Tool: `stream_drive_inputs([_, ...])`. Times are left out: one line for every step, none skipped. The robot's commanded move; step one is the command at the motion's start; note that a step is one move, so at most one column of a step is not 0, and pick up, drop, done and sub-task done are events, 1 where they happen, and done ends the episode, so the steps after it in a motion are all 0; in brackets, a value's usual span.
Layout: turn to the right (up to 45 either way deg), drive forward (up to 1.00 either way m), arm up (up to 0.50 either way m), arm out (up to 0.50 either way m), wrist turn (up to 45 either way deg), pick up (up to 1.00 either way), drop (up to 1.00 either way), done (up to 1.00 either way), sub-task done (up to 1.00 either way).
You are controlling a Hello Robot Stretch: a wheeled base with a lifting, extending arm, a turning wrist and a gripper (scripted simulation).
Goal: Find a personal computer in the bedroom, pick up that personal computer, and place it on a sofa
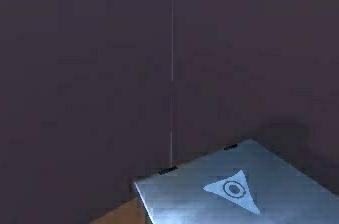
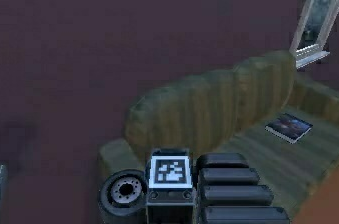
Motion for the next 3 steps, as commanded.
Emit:
stream_drive_inputs([45.0, 0.00, 0.00, 0.00, 0.0, 0.00, 0.00, 0.00, 0.00])
stream_drive_inputs([6.0, 0.00, 0.00, 0.00, 0.0, 0.00, 0.00, 0.00, 0.00])
stream_drive_inputs([0.0, 0.50, 0.00, 0.00, 0.0, 0.00, 0.00, 0.00, 0.00])
